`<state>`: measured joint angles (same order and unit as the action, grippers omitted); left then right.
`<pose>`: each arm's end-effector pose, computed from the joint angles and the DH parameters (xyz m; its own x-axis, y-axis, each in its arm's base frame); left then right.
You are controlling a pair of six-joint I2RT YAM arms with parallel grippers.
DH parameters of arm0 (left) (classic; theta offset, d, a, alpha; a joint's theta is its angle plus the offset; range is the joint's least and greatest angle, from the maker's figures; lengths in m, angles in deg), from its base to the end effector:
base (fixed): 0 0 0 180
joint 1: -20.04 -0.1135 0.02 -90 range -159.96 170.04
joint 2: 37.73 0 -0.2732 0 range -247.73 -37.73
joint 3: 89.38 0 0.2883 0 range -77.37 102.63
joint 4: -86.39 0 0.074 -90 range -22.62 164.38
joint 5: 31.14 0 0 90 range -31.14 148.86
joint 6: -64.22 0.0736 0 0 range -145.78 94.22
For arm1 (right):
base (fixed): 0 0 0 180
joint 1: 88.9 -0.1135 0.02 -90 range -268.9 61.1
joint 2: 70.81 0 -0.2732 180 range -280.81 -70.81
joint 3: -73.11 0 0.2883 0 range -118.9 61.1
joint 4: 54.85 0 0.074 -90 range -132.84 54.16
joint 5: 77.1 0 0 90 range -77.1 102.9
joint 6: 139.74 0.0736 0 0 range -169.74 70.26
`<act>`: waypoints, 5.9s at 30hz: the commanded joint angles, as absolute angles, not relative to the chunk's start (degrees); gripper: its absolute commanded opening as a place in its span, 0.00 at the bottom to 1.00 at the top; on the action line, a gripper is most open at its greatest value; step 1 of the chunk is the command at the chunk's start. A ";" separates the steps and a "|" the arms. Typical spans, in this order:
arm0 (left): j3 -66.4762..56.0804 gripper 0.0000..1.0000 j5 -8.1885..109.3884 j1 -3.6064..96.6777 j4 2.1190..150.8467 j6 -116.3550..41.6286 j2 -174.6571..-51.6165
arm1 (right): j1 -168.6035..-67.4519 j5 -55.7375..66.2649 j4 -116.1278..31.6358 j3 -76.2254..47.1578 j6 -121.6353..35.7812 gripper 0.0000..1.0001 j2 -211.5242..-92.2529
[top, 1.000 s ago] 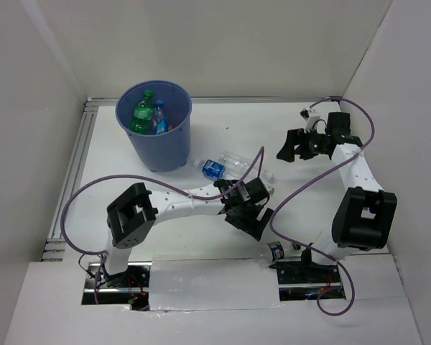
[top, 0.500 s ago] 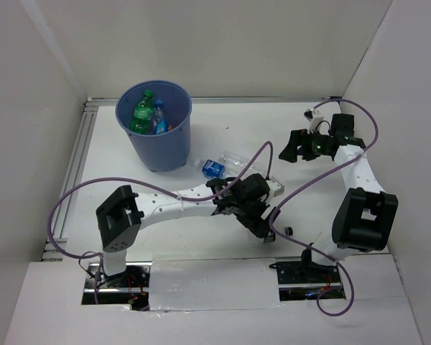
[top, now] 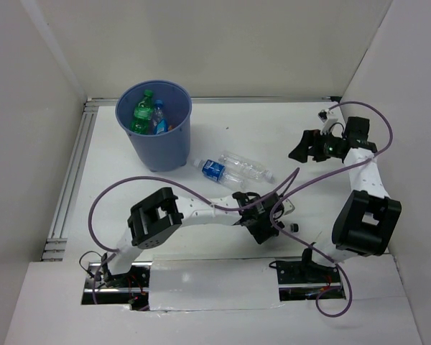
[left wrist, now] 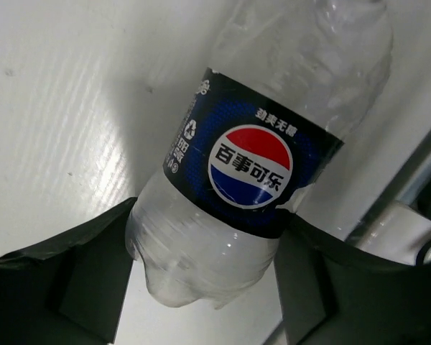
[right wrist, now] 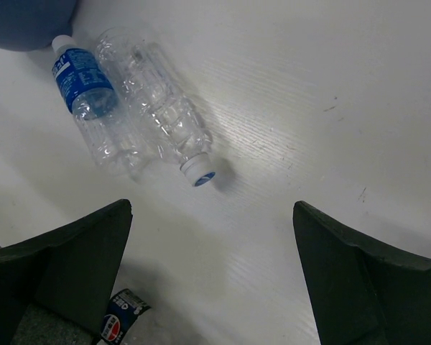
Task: Put the plastic bottles in the bin
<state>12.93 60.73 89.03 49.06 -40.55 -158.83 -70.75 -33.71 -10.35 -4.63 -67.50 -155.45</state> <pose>0.1874 -0.4811 0.1321 -0.5240 0.6537 -0.5459 0.8200 0.5605 -0.1159 0.3572 -0.0608 0.2535 -0.6411 -0.0104 -0.7674 -0.4330 0.8304 0.3506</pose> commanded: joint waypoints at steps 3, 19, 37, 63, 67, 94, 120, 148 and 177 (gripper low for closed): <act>10.80 0.50 68.18 89.73 50.02 -40.02 -157.98 | -70.00 -37.27 -9.01 -2.71 -69.69 1.00 -152.19; -3.63 0.00 79.24 81.42 52.93 -46.25 -116.94 | -68.77 -40.44 -9.36 -3.59 -72.77 1.00 -155.09; 11.04 0.68 78.56 34.10 48.37 -55.58 -123.68 | -91.17 -19.29 -19.55 -8.05 -79.45 1.00 -164.21; -24.18 1.00 73.19 68.29 61.35 -95.18 -105.23 | -102.26 -13.63 -20.35 -14.48 -86.39 0.72 -184.18; -23.85 1.00 73.19 69.42 64.89 -100.14 -110.05 | -100.69 -17.41 -16.91 -15.54 -88.50 0.36 -183.32; -29.55 1.00 66.86 69.43 72.18 -104.80 -118.06 | -125.19 -11.00 -15.42 -70.72 -93.52 0.40 -188.83; -29.11 0.29 78.36 74.88 56.19 -71.49 -107.63 | -106.57 -20.22 -6.38 -37.54 -77.59 0.70 -169.60; -35.44 0.97 90.76 76.64 31.75 -83.35 -80.01 | -117.03 -12.31 -15.62 -12.01 -82.35 0.32 -170.78; -39.93 0.97 91.73 77.69 40.62 -80.36 -72.10 | -124.23 -26.04 -27.64 -78.65 -61.78 0.66 -195.35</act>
<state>-39.67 90.19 77.16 37.26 -81.18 -73.04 -124.34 -27.65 -24.36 -73.94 -65.12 -195.95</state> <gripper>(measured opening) 0.965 0.635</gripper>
